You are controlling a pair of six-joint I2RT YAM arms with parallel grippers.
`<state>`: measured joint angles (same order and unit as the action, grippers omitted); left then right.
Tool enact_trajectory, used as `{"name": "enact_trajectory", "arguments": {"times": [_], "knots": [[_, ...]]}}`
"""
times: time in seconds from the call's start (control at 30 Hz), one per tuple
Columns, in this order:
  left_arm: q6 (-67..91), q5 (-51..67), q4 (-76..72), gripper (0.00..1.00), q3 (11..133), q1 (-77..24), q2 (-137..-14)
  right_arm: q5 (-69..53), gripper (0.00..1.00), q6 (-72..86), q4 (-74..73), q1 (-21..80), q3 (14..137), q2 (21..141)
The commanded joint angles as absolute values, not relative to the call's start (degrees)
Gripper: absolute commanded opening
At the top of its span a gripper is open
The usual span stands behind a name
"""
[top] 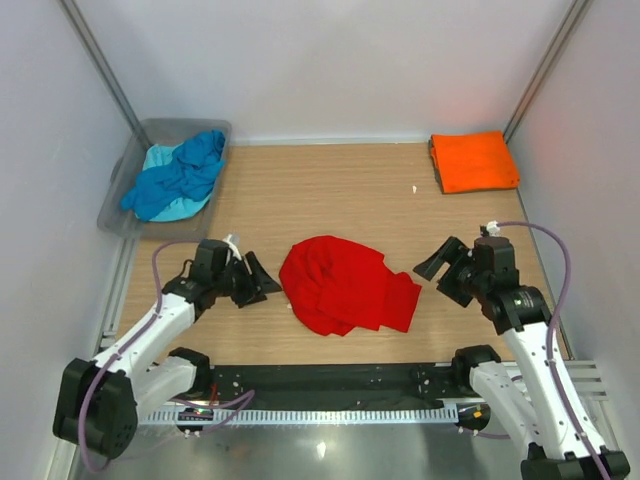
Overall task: Fold and stack the t-shirts
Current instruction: Move the tshirt to the center of the board, then flatten the tshirt out
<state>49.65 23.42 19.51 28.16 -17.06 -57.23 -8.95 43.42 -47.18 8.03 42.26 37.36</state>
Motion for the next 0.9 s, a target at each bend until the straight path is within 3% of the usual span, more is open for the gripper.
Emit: {"name": "enact_trajectory", "arguments": {"times": [0.0, 0.13, 0.4, 0.6, 0.87], "knots": [[46.1, 15.9, 19.2, 0.57, 31.8, -24.4, -54.9, -10.0, 0.75, 42.4, -45.8, 8.0, 38.4, 40.9], [46.6, 12.0, 18.8, 0.59, 33.4, -29.6, -59.4, -11.2, 0.66, 43.8, -42.0, 9.5, 35.0, 43.9], [50.3, 7.9, 14.8, 0.64, 30.3, -34.4, -63.4, -11.1, 0.54, 57.0, -32.4, 18.2, 23.6, 38.2], [51.3, 8.8, 9.0, 0.66, 27.9, -34.9, -63.9, -7.1, 0.53, 61.5, -30.8, 26.4, 20.8, 37.9], [48.2, 2.6, 14.6, 0.67, 31.5, -36.8, -60.7, 1.0, 0.53, 66.4, -28.1, 37.8, 22.3, 44.4]]}}
